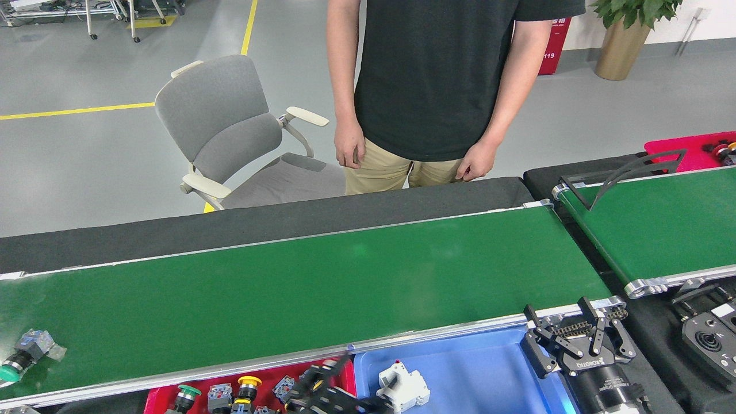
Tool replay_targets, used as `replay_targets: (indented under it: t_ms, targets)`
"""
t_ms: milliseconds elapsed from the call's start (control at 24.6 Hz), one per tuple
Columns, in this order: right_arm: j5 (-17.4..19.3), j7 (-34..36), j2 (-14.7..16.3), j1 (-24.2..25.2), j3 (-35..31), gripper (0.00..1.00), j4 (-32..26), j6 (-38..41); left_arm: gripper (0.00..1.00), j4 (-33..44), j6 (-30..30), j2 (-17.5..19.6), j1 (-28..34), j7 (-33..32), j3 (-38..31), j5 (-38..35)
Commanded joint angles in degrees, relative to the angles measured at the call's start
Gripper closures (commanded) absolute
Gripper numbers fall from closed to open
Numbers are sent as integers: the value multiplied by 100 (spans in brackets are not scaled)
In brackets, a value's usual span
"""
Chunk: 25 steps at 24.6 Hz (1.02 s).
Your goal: Pick switch part from conveyor to tray
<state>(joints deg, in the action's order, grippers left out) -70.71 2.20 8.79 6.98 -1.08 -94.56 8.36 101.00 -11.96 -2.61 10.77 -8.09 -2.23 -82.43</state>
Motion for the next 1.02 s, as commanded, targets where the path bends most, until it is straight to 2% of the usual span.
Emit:
replay_targets:
  t_ms: [0, 122, 203, 284, 406, 650, 772, 975]
  targets:
    - [13, 52, 26, -30, -50, 0, -80, -19, 0, 16, -263, 234, 5, 291, -1121, 113]
    - [13, 52, 18, -30, -50, 0, -80, -28, 0, -335, -1318, 524, 13, 291, -2703, 561]
    - [13, 52, 26, -30, -50, 0, -80, -19, 0, -555, -1784, 586, 22, 291, -3415, 596]
    - [13, 52, 35, -22, -41, 0, -80, -10, 0, -916, -2153, 823, 75, 291, -3828, 596]
    - [13, 52, 18, -30, -50, 0, -80, -10, 0, -1320, -2329, 999, 242, 308, -3987, 623]
    - [13, 43, 44, -48, -41, 0, -124, -1, 0, -1329, -2346, 1060, 303, 317, -3978, 658]
    - [13, 43, 9, -92, -50, 0, -133, -19, 0, -1337, -2399, 1175, 321, 308, -3934, 930]
    - [13, 34, 44, -92, -50, 0, -168, -10, 0, -1329, -2434, 1157, 330, 308, -3934, 974]
